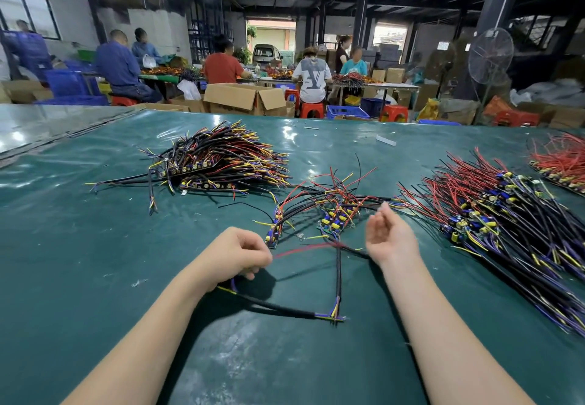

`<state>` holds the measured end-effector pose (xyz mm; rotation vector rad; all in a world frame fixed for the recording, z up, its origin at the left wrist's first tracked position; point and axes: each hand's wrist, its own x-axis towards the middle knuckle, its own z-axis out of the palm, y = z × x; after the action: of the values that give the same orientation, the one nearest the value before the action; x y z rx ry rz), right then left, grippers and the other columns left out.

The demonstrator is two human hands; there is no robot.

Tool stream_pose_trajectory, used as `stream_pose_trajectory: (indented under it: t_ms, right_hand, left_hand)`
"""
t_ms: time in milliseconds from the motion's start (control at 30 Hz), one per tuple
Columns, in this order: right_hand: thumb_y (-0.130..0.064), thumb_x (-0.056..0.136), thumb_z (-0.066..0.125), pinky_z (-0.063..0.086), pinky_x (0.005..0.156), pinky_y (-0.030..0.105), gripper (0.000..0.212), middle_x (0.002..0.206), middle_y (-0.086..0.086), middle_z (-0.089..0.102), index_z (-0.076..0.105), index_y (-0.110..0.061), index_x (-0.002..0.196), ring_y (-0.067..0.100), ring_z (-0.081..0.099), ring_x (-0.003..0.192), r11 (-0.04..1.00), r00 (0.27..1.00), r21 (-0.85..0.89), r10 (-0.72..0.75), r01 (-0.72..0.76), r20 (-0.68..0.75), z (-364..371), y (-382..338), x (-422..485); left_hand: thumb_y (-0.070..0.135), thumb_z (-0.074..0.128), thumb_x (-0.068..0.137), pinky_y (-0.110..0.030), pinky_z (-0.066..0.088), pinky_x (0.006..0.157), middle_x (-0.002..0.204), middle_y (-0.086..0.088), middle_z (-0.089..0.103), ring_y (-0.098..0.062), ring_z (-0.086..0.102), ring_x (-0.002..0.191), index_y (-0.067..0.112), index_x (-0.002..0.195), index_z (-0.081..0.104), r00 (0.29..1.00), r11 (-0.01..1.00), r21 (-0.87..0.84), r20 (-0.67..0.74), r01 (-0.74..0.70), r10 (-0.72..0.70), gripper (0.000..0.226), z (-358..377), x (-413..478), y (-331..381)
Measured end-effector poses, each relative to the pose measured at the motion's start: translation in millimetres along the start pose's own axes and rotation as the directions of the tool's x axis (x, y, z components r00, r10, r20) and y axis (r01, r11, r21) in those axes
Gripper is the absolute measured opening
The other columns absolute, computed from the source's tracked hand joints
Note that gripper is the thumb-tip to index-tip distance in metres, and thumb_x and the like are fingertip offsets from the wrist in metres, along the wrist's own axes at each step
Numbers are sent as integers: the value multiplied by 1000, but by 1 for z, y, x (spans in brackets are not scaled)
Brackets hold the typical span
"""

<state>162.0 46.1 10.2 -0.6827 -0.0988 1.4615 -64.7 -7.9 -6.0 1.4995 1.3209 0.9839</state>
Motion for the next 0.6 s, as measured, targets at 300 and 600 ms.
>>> stream_pose_trajectory:
  t_ms: [300,600]
  right_hand:
    - [-8,87,58,48,40,16,14,53,4,59,60,-4,74,6,56,38,804,945,-591,145,61,295,13,34,-15]
    - [3,85,58,51,42,20,15,48,1,61,57,-6,73,7,58,40,852,925,-521,152,56,348,10,44,-18]
  left_hand:
    - [1,63,82,-14,37,39,49,3,55,-5,48,42,17,51,64,989,983,-185,-142,19,-46,35,0,7,-2]
    - [1,64,80,-14,32,39,49,1,51,-8,45,43,18,48,61,996,993,-113,-79,25,-35,36,0,6,-4]
